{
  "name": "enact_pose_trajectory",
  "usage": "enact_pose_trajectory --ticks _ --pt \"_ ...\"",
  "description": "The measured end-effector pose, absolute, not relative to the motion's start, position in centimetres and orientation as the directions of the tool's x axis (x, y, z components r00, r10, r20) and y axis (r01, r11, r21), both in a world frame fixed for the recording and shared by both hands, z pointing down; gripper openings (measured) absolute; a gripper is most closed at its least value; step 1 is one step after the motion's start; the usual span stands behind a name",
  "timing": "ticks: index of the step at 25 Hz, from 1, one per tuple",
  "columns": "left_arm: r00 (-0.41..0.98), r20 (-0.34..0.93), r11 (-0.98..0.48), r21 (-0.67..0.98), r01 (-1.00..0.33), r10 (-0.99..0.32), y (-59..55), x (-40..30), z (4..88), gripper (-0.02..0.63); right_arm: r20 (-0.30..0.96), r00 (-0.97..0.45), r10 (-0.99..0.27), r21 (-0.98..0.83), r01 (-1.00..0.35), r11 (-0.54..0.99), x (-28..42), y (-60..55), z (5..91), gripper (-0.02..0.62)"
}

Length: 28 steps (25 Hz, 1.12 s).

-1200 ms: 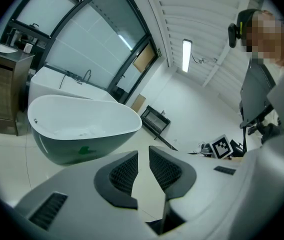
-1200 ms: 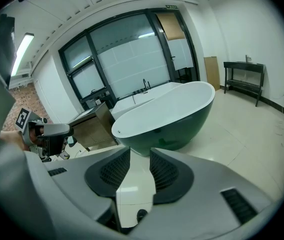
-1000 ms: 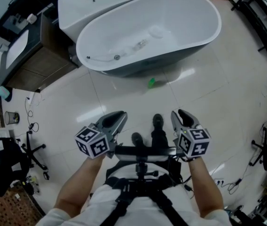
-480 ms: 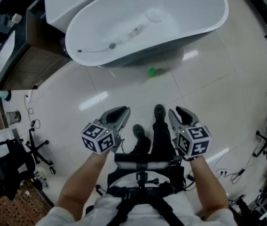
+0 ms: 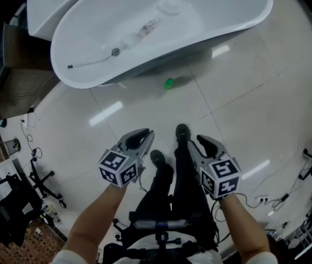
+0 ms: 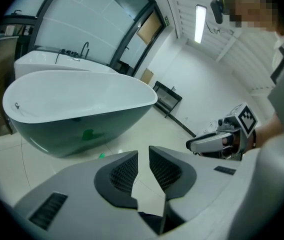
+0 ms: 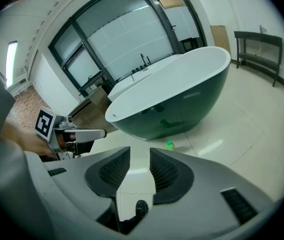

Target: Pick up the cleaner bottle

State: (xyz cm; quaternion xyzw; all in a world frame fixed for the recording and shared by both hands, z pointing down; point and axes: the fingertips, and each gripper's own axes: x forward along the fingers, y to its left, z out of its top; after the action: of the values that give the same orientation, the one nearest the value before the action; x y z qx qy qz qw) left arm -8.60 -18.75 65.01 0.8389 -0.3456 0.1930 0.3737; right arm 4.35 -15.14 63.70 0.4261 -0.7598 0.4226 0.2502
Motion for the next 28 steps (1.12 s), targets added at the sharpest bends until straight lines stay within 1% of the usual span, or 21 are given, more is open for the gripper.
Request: enact_pose_trajectory --ticks 4,9,11,18,22,28 --pt "0.681 0.605 -0.484 0.488 -0.727 -0.413 -19.3 -7.3 68.3 0.069 0.755 -0.511 -0.411 -0.440 -0.859 0.262 5.6 -14.9 66.5 0.121" --pt "0.643 0.642 -0.484 0.442 -0.755 -0.417 -20.8 -7.0 73.3 0.069 0.771 -0.502 -0.392 -0.376 -0.855 0.356 5.6 -15.1 69.6 0.121" --pt "0.637 0.652 -0.484 0.436 -0.758 -0.411 -21.3 -6.6 75.1 0.069 0.773 -0.512 -0.375 -0.384 -0.847 0.367 5.5 -14.7 70.9 0.121" --pt "0.644 0.669 -0.495 0.444 -0.747 -0.372 -22.4 -4.7 80.5 0.069 0.787 -0.529 -0.317 -0.425 -0.838 0.342 6.0 -13.4 75.2 0.121" --pt "0.640 0.680 -0.488 0.448 -0.749 -0.359 -22.9 -4.1 83.0 0.069 0.792 -0.517 -0.326 -0.427 -0.850 0.310 7.0 -13.9 76.8 0.121" --pt "0.605 0.719 -0.475 0.423 -0.772 -0.343 -23.4 -4.2 87.2 0.069 0.801 -0.509 -0.314 -0.425 -0.854 0.300 8.0 -14.0 78.7 0.121"
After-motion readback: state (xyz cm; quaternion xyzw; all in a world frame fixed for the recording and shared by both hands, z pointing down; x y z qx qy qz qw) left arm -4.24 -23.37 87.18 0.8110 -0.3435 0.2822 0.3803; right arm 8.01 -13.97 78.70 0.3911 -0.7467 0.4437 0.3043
